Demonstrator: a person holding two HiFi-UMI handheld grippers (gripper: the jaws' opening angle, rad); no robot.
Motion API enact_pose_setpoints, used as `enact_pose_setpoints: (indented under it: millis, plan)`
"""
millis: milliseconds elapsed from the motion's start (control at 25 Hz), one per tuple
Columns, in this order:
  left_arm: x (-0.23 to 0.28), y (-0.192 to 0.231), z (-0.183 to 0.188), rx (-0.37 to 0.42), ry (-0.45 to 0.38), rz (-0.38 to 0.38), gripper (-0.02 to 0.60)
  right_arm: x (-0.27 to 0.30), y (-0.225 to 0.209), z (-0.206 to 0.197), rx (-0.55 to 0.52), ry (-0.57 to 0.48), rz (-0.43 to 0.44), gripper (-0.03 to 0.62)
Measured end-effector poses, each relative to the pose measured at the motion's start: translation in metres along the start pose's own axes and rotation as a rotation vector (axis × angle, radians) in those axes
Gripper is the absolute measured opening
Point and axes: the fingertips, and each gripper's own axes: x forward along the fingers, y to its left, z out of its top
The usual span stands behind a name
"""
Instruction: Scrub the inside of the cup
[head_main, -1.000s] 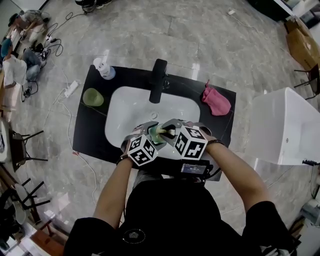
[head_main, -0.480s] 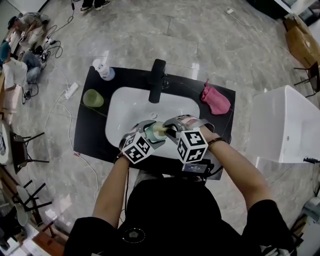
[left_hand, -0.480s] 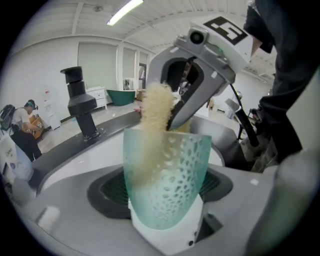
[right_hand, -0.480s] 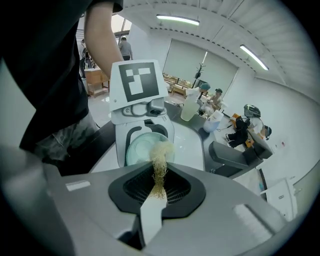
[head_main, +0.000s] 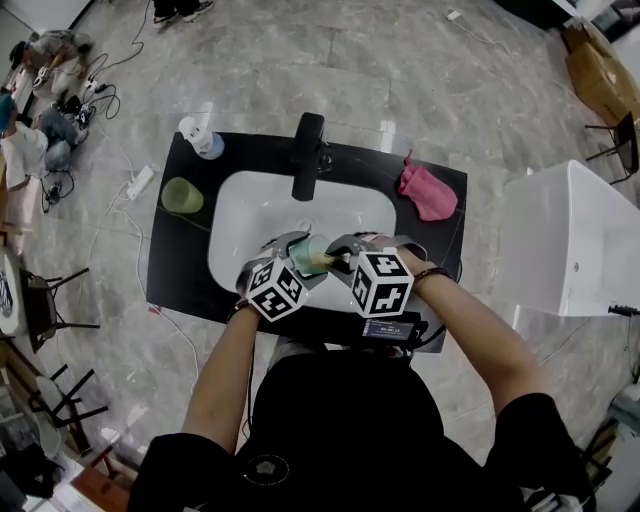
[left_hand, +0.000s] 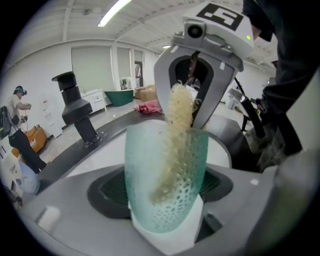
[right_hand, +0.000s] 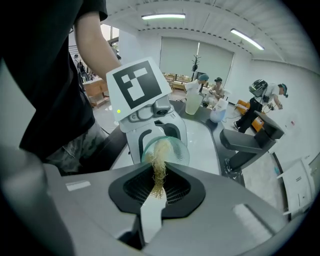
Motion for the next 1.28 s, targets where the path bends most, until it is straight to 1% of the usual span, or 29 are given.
enact_pose_setpoints:
  millis: [120, 200, 440, 520, 680, 720, 760, 840, 920, 1040, 1160, 1280]
  plan:
    - [0.004, -0.006, 0.002, 0.026, 0.013, -0.016, 0.373, 0.001, 0.005, 0.006, 0.023, -0.009, 0.032, 0.041]
    - [0.006, -0.011, 0.003, 0.035, 0.017, -0.027, 0.373, 0.004, 0.006, 0.008, 0.021, -0.012, 0.033, 0.041]
    - [0.014, -0.024, 0.012, 0.059, 0.02, -0.064, 0.373, 0.014, 0.003, 0.01, -0.063, 0.001, -0.05, 0.043]
    - [0.013, -0.027, 0.012, 0.057, 0.02, -0.08, 0.373, 0.016, 0.001, 0.009, -0.121, 0.02, -0.08, 0.044]
    - [0.011, -0.031, 0.01, 0.049, 0.017, -0.111, 0.372, 0.02, 0.003, 0.001, -0.325, 0.085, -0.134, 0.044]
    - [0.011, -0.031, 0.01, 0.05, 0.014, -0.114, 0.373, 0.022, 0.004, -0.001, -0.351, 0.097, -0.134, 0.044]
    - [0.01, -0.03, 0.01, 0.051, 0.011, -0.111, 0.371, 0.023, 0.004, -0.003, -0.355, 0.106, -0.131, 0.044]
    - [0.009, -0.026, 0.01, 0.058, 0.007, -0.093, 0.371, 0.024, 0.002, -0.006, -0.31, 0.117, -0.119, 0.043]
    - [0.009, -0.021, 0.011, 0.069, 0.003, -0.065, 0.371, 0.023, -0.001, -0.009, -0.22, 0.121, -0.1, 0.043]
    - [0.008, -0.016, 0.011, 0.091, 0.004, -0.026, 0.371, 0.022, -0.002, -0.011, -0.023, 0.11, -0.046, 0.043]
    - [0.011, -0.014, 0.008, 0.132, 0.019, 0.001, 0.373, 0.021, 0.002, -0.011, 0.193, 0.077, 0.035, 0.041]
    - [0.016, -0.014, 0.005, 0.167, 0.039, 0.019, 0.373, 0.02, 0.007, -0.006, 0.359, 0.033, 0.109, 0.041]
